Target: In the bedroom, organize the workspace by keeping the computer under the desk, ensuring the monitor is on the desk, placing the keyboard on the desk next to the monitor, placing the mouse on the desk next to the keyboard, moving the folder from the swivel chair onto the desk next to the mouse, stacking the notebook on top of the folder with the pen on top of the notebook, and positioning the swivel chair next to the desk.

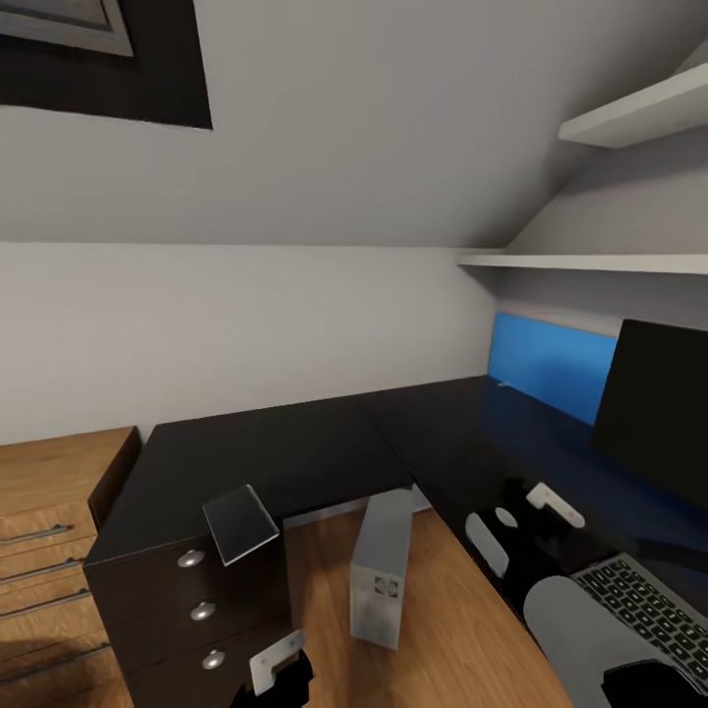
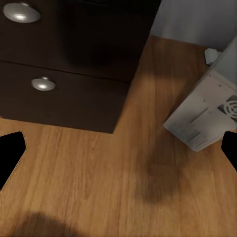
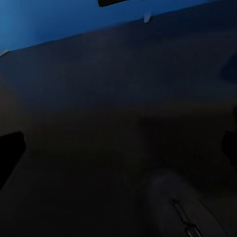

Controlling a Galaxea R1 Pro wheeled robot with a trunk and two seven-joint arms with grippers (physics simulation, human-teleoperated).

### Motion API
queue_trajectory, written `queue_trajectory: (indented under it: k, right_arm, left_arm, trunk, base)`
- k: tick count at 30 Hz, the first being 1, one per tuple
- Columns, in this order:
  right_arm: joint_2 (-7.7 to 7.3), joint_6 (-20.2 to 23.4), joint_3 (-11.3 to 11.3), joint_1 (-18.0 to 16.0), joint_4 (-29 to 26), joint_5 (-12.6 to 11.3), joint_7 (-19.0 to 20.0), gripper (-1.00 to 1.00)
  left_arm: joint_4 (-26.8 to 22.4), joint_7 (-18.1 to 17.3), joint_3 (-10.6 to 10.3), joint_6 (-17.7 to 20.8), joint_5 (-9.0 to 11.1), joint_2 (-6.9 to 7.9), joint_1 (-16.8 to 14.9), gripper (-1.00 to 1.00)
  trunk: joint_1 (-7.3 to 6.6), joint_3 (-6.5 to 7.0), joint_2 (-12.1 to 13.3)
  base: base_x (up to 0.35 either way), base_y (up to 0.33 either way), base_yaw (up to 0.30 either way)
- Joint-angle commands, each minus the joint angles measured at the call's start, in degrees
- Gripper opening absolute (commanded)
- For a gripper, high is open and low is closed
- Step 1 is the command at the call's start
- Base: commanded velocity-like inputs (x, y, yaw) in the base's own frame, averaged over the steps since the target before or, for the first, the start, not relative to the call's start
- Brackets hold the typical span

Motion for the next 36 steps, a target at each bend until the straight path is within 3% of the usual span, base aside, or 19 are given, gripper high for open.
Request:
queue_trajectory:
  k: [1,9,12,15,20,26,34,36]
  right_arm:
    - [-0.07,-0.3,0.5,0.0,-0.2,-0.1,-0.3,1.00]
    - [0.30,-0.7,0.9,0.1,-0.7,2.8,-0.7,1.00]
    - [1.12,-0.7,1.6,0.1,-0.8,3.6,-0.6,1.00]
    - [4.28,-0.7,4.7,0.4,-0.8,9.6,-0.7,1.00]
    - [6.14,-0.6,5.5,0.5,-0.4,15.3,-0.4,1.00]
    - [8.38,-0.3,5.9,1.0,-0.1,16.5,-0.1,1.00]
    - [8.66,-0.4,7.0,4.1,3.0,16.6,4.9,1.00]
    - [8.28,-0.5,7.0,7.2,3.4,16.6,6.1,1.00]
  left_arm:
    - [0.1,0.2,-0.2,-0.6,0.6,0.02,-0.1,1.00]
    - [1.0,0.1,-0.2,-0.6,0.5,-0.02,-0.1,1.00]
    - [1.2,0.1,-0.2,-0.6,0.5,-0.02,-0.1,1.00]
    - [1.3,0.2,-0.2,-0.6,0.6,0.01,-0.1,1.00]
    - [2.3,0.3,-0.1,-0.6,0.6,0.02,-0.1,1.00]
    - [2.6,0.3,0.4,-0.6,0.5,0.17,-0.1,1.00]
    - [7.0,0.2,0.4,-1.1,0.2,0.05,-0.1,1.00]
    - [7.8,0.2,0.4,-1.8,0.1,-0.01,-0.1,1.00]
  trunk:
    - [0.00,0.00,0.0]
    - [0.00,0.48,0.0]
    - [0.00,0.66,0.0]
    - [0.00,0.84,0.0]
    - [0.00,0.99,0.0]
    - [0.00,0.93,0.0]
    - [0.00,0.67,0.0]
    - [0.00,0.60,0.0]
  base:
    - [0.000,0.000,0.186]
    - [0.000,0.000,0.192]
    - [0.000,0.000,0.194]
    - [0.000,0.000,0.208]
    - [0.000,0.000,0.246]
    - [0.000,0.000,0.273]
    - [0.000,0.000,0.262]
    - [0.000,0.000,0.259]
